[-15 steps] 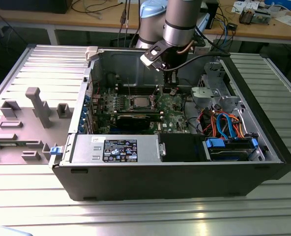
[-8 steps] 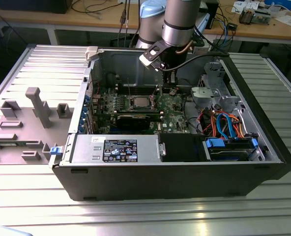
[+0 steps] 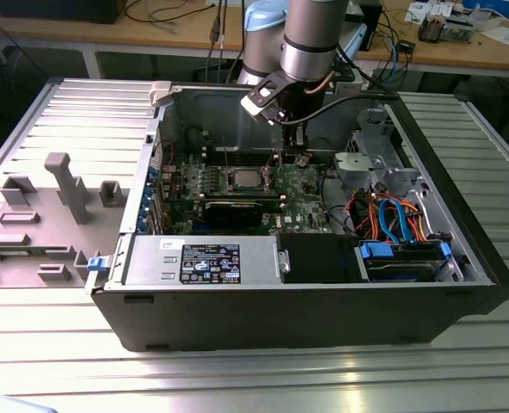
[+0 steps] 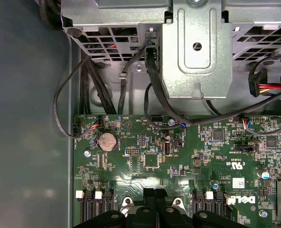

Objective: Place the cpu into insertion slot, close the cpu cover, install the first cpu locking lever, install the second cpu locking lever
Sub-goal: 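Close the cpu cover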

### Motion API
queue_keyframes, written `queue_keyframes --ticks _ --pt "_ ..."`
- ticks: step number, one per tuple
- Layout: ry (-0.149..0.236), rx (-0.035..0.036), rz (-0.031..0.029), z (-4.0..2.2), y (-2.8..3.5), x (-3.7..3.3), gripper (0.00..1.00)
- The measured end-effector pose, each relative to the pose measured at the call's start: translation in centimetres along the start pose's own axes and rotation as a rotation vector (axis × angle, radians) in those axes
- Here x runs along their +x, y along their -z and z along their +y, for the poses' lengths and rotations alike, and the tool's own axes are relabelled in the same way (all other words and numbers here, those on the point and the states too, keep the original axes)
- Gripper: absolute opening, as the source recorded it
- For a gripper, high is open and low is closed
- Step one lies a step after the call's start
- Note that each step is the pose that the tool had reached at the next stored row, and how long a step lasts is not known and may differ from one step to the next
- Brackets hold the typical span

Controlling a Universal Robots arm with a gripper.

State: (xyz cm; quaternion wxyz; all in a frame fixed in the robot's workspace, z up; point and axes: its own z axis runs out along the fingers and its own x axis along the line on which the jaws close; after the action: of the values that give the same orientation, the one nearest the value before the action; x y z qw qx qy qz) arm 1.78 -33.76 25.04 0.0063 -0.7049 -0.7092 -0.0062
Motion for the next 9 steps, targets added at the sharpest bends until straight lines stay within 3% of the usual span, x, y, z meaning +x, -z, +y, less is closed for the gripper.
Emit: queue_keyframes --ticks 9 --pt "0.000 0.0000 0.0001 -0.15 0.00 0.00 0.11"
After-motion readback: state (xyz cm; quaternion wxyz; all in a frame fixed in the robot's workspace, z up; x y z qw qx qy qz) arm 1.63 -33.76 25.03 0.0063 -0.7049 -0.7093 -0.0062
